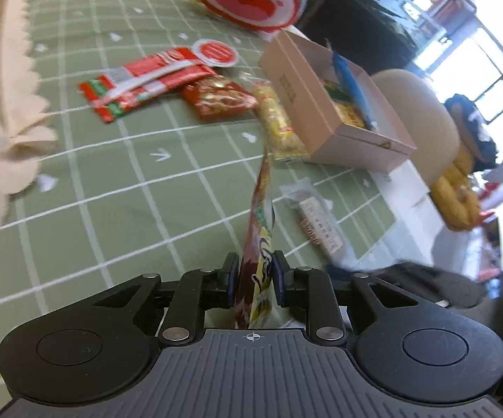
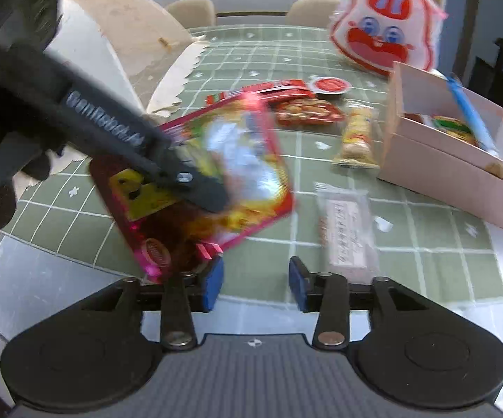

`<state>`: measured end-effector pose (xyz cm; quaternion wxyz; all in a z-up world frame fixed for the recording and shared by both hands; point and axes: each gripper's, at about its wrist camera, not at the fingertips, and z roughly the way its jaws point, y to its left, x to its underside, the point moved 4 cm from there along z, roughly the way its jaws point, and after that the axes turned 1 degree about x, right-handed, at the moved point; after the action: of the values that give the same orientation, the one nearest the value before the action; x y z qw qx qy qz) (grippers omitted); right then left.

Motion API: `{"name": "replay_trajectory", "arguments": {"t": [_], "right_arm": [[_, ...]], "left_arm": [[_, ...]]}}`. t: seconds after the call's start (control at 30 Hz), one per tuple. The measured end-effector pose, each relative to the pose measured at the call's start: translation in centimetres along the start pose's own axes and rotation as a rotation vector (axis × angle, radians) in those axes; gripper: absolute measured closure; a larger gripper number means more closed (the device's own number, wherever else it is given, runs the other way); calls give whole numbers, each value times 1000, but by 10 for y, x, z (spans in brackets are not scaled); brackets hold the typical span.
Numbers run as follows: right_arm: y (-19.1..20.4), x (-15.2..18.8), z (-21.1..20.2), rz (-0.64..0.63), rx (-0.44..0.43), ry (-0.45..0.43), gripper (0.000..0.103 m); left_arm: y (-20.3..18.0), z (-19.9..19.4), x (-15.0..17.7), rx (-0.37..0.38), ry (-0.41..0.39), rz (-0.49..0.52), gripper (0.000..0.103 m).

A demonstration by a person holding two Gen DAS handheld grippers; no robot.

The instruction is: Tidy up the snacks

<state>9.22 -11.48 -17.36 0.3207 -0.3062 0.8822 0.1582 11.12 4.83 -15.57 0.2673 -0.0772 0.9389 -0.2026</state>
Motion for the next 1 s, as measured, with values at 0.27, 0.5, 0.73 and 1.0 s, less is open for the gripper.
{"name": "replay_trajectory", "arguments": {"t": [0.27, 0.5, 0.73, 1.0], "right_arm": [[-49, 23, -12, 227, 87, 36, 31], [-42, 30, -10, 188, 79, 29, 14], [-34, 34, -9, 129, 64, 57, 0], [-40, 11, -11, 58, 56, 46, 10]], "left_arm": [[10, -31, 32, -87, -49, -74, 79], [8, -36, 41, -109, -76, -104, 79], [2, -35, 51, -94, -115, -111, 79], [-8, -43, 64, -141, -106, -89, 79]]}}
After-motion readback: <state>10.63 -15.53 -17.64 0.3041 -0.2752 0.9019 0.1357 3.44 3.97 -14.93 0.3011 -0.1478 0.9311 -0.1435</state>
